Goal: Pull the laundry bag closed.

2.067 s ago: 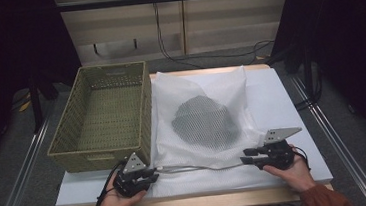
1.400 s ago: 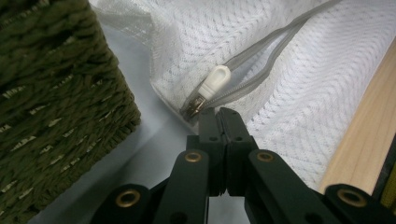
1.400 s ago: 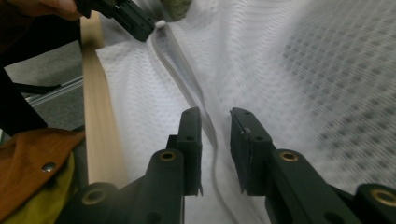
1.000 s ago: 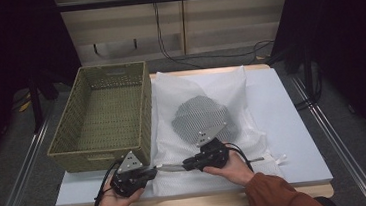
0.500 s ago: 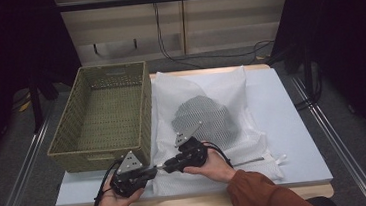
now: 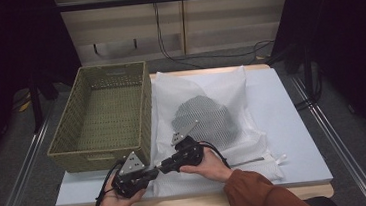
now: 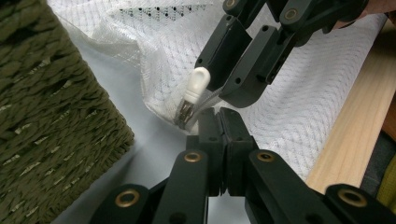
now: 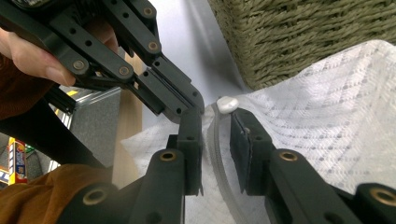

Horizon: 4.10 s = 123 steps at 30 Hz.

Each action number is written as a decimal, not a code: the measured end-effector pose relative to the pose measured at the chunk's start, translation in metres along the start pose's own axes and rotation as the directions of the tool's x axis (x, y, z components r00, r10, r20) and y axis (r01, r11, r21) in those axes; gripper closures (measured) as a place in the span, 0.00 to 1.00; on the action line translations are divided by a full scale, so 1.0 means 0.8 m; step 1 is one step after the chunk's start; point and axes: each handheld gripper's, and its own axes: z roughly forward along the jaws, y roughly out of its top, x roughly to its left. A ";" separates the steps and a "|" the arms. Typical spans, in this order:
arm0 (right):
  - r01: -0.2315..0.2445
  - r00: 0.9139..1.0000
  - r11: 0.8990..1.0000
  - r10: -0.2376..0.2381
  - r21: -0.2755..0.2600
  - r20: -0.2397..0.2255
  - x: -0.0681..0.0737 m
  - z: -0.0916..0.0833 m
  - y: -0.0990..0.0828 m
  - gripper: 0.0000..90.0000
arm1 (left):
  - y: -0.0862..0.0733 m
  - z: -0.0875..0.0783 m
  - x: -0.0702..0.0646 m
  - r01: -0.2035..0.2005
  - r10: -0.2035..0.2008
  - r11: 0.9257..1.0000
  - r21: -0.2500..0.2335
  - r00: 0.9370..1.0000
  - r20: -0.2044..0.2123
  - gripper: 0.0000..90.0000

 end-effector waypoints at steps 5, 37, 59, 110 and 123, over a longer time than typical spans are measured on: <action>-0.007 1.000 1.000 0.007 -0.003 -0.003 -0.003 -0.003 0.000 0.82 | 0.001 -0.002 -0.001 -0.015 0.015 1.000 0.004 1.000 -0.005 0.98; -0.032 0.999 0.999 0.032 -0.007 -0.019 -0.012 0.004 -0.002 0.94 | -0.001 0.002 -0.004 -0.042 0.041 0.999 0.030 0.999 0.007 0.98; -0.024 1.000 1.000 0.025 0.019 -0.006 -0.013 0.015 0.003 0.95 | -0.006 0.000 0.001 -0.016 0.016 0.998 0.052 1.000 0.008 0.86; -0.038 0.999 0.998 0.038 0.056 0.014 -0.012 0.024 0.003 0.87 | -0.013 0.009 0.015 0.072 -0.075 0.991 0.115 0.997 0.025 0.84; -0.069 0.998 0.997 0.070 0.045 -0.007 -0.012 0.034 0.001 0.96 | -0.013 0.008 0.015 0.059 -0.063 0.990 0.126 0.997 0.032 0.82</action>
